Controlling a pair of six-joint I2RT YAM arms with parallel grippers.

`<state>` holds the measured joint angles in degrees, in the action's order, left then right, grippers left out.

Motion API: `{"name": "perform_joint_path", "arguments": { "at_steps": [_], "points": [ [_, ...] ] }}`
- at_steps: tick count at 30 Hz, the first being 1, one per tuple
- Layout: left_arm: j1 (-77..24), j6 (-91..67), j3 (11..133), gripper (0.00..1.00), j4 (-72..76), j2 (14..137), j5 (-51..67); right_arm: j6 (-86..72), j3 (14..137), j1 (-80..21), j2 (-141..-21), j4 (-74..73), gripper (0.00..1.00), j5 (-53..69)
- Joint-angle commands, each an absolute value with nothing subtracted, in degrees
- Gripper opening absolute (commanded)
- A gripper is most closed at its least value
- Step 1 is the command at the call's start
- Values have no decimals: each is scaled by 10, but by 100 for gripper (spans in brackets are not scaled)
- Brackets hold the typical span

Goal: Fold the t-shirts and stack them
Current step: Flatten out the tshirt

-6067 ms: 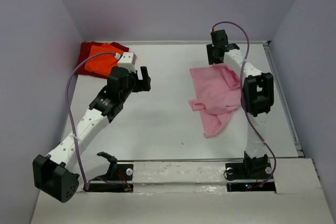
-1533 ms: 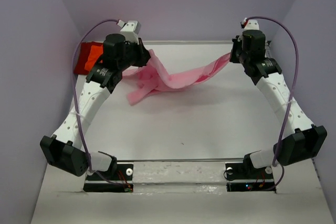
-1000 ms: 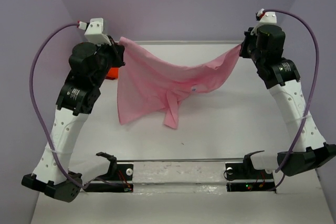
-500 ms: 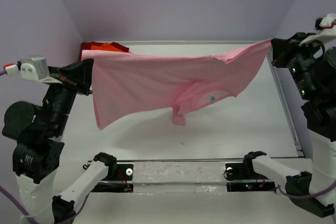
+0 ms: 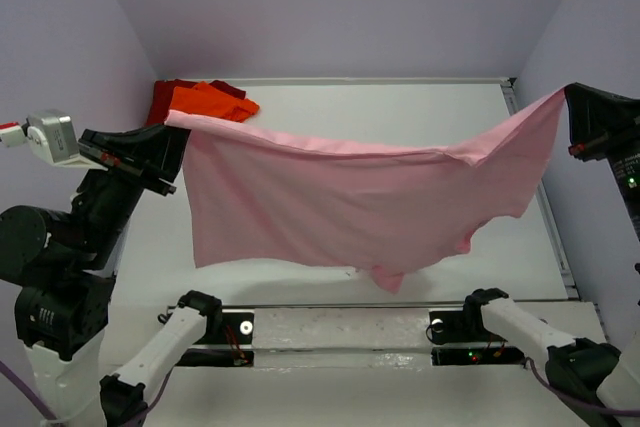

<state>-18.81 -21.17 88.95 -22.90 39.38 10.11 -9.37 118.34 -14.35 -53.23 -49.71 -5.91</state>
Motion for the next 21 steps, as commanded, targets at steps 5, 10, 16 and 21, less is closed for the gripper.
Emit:
{"name": "perform_joint_path", "arguments": {
  "at_steps": [5,10,16,21],
  "points": [
    [-183,-194,804,0,-85,513,59,-111,1141,-149,-734,-399,0,-21],
    [-138,-199,686,0,31,619,56,-182,1010,-85,-826,-278,0,96],
    [-120,-168,657,0,94,740,1,-226,936,-33,-938,-152,0,181],
    [-116,-147,709,0,69,720,-4,-217,997,-33,-942,-171,0,175]
  ]
}}
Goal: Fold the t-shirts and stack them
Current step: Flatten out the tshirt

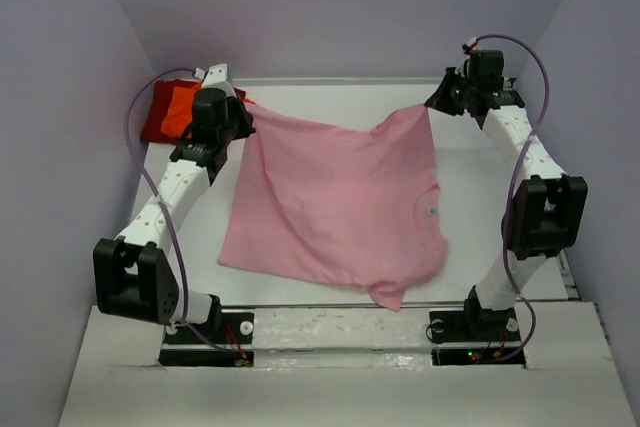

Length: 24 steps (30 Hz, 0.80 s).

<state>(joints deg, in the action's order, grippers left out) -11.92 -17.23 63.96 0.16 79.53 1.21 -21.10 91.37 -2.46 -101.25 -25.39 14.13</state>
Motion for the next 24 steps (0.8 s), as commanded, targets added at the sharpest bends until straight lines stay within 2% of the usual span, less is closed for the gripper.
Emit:
{"name": "perform_joint_path", "arguments": {
  "at_steps": [1,5,8,12,17,19,24],
  "points": [
    [-116,-143,720,0,65,710,-3,-221,1004,-33,-942,-173,0,182],
    [-116,-149,749,0,35,654,21,-232,1006,-33,-867,-177,0,192],
    [-116,-168,719,0,23,600,43,-238,970,-33,-813,-178,0,201],
    [-120,-187,637,0,17,493,79,-231,838,-33,-684,-185,0,215],
    [-183,-193,557,0,-25,361,43,-247,711,-33,-521,-196,0,263],
    [-200,-207,566,0,-69,313,47,-240,703,-33,-476,-237,0,265],
    [-200,-206,670,0,-165,276,55,-228,812,-33,-419,-344,0,255]
  ]
}}
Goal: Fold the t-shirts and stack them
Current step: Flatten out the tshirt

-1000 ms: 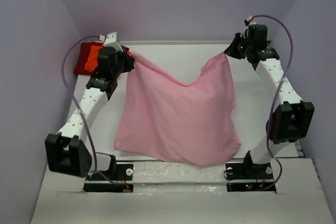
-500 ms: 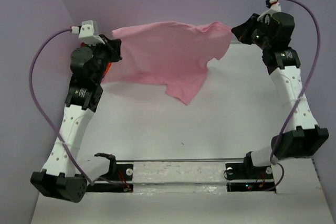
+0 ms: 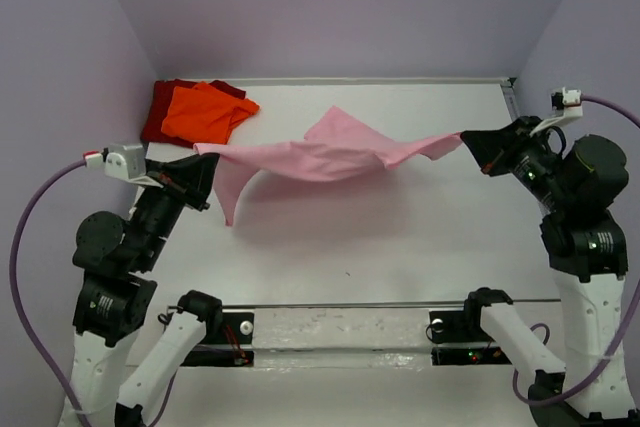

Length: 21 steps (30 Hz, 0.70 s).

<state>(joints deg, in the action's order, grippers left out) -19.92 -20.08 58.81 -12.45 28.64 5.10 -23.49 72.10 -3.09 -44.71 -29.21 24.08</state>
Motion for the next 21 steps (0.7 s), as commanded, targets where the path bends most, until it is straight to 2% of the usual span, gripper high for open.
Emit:
{"name": "perform_joint_path", "arguments": {
  "at_steps": [1,9,13,16,21],
  "points": [
    [-199,-208,687,0,-170,278,62,-231,833,-33,-424,-351,0,262],
    [-179,-218,792,0,-161,356,98,-243,1004,-33,-516,-361,0,248],
    [-179,-208,840,0,-145,451,84,-218,1130,-33,-636,-380,0,200],
    [-178,-195,842,0,-112,515,60,-200,1155,-33,-706,-370,0,164],
    [-172,-162,799,0,-62,613,-13,-171,1210,-33,-911,-345,0,143]
  ]
}}
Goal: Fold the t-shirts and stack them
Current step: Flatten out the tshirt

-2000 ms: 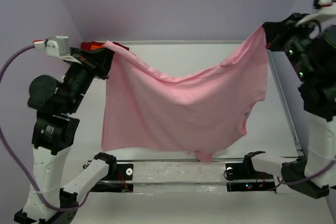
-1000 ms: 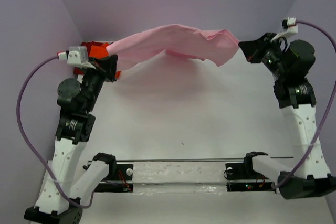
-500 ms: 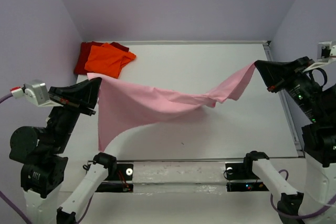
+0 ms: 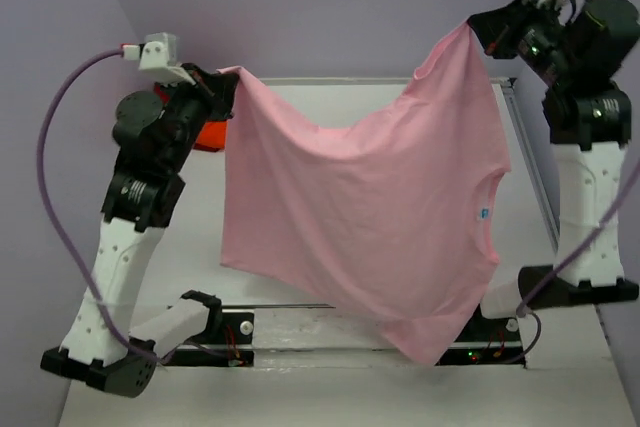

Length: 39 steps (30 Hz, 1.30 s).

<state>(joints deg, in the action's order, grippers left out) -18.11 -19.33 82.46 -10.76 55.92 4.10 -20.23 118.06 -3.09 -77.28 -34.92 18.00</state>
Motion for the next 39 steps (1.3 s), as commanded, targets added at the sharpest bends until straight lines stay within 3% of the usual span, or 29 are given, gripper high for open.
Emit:
{"name": "perform_joint_path", "arguments": {
  "at_steps": [1,6,10,15,21,30,39],
  "points": [
    [-161,-158,787,0,-36,645,-13,-164,1217,-33,-942,-347,0,136],
    [-127,-160,717,0,67,768,-3,-178,1123,-33,-1068,-246,0,138],
    [-107,-142,714,0,106,881,8,-180,1119,-33,-1151,-225,0,115],
    [-82,-145,808,0,93,1055,62,-179,1108,-33,-1212,-182,0,92],
    [-82,-137,889,0,105,1156,102,-155,1128,-33,-1265,-178,0,96],
    [-80,-141,869,0,114,1159,105,-162,1021,-33,-1171,-149,0,105],
    [-70,-128,777,0,126,1066,62,-181,792,-33,-986,-125,0,67]
  ]
}}
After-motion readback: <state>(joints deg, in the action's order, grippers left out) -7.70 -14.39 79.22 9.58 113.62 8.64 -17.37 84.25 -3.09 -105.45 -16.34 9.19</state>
